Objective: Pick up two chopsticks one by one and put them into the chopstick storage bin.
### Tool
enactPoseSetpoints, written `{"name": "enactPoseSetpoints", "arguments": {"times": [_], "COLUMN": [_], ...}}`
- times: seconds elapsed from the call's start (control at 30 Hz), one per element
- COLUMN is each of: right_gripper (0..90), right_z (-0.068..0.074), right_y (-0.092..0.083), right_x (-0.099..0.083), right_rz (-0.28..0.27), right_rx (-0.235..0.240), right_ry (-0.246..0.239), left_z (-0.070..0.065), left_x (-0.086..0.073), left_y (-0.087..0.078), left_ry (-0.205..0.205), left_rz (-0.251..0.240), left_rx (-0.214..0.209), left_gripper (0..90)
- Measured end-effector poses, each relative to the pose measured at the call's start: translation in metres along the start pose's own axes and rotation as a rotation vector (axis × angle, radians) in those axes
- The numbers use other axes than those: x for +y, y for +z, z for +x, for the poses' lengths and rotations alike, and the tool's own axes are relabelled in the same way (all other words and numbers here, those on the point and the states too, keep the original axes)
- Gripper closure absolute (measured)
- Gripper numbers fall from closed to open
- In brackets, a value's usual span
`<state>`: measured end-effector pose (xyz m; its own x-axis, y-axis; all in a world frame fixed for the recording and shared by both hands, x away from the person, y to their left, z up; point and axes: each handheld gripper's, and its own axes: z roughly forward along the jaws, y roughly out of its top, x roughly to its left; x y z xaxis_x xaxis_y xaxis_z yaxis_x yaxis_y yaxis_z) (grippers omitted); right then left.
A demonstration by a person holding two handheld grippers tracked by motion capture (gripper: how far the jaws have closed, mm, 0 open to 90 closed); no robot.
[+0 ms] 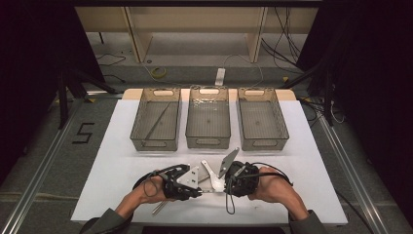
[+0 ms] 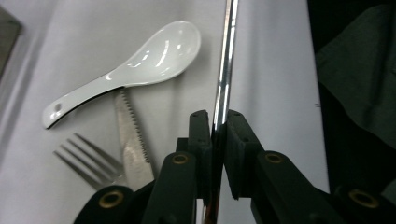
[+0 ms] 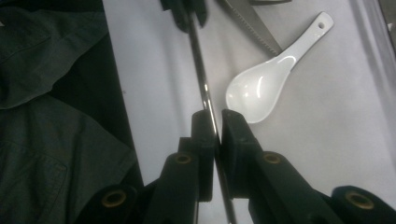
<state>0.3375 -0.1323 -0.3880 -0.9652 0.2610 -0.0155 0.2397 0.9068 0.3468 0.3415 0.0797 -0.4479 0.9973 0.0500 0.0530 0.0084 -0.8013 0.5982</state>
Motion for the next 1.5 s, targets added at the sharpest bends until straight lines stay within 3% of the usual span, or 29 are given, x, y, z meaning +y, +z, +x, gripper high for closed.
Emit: {"name": "enactPoseSetpoints", "arguments": {"times": [0.07,0.13,0.2,0.27,0.43,0.7,0.8,0.97,1.27,1.5], "right_gripper": [82.4,73.7,64.1,53.4,41.7,35.3,33.1,32.6,31.0,30.4], "right_z": [-0.004,-0.007,-0.01,-0.013,-0.017,-0.017,-0.019,-0.02,-0.023,-0.025], "right_y": [-0.003,-0.007,-0.011,-0.014,-0.021,-0.028,-0.026,-0.021,-0.006,-0.001], "right_x": [-0.002,-0.003,-0.004,-0.004,-0.006,-0.011,-0.016,-0.025,-0.035,-0.041], "right_rz": [-0.014,-0.046,-0.099,-0.146,-0.251,-0.379,-0.419,-0.472,-0.5,-0.532], "right_rx": [0.009,-0.006,-0.017,-0.044,-0.103,-0.138,-0.116,-0.129,-0.144,-0.147], "right_ry": [0.021,0.045,0.101,0.123,0.161,0.206,0.241,0.274,0.33,0.367], "left_z": [0.0,0.003,0.007,0.01,0.018,0.028,0.03,0.033,0.041,0.047], "left_x": [0.0,-0.001,-0.003,-0.005,-0.009,-0.014,-0.016,-0.018,-0.028,-0.035], "left_y": [-0.001,-0.005,-0.008,-0.012,-0.018,-0.028,-0.031,-0.037,-0.052,-0.063], "left_ry": [-0.004,-0.023,-0.051,-0.076,-0.162,-0.289,-0.325,-0.372,-0.482,-0.532], "left_rz": [-0.012,-0.007,-0.005,-0.012,-0.02,-0.049,-0.064,-0.09,-0.154,-0.178], "left_rx": [0.006,0.016,0.066,0.1,0.177,0.269,0.283,0.318,0.389,0.43], "left_gripper": [83.7,83.8,83.7,83.7,83.7,83.7,83.7,83.7,83.7,83.7]}}
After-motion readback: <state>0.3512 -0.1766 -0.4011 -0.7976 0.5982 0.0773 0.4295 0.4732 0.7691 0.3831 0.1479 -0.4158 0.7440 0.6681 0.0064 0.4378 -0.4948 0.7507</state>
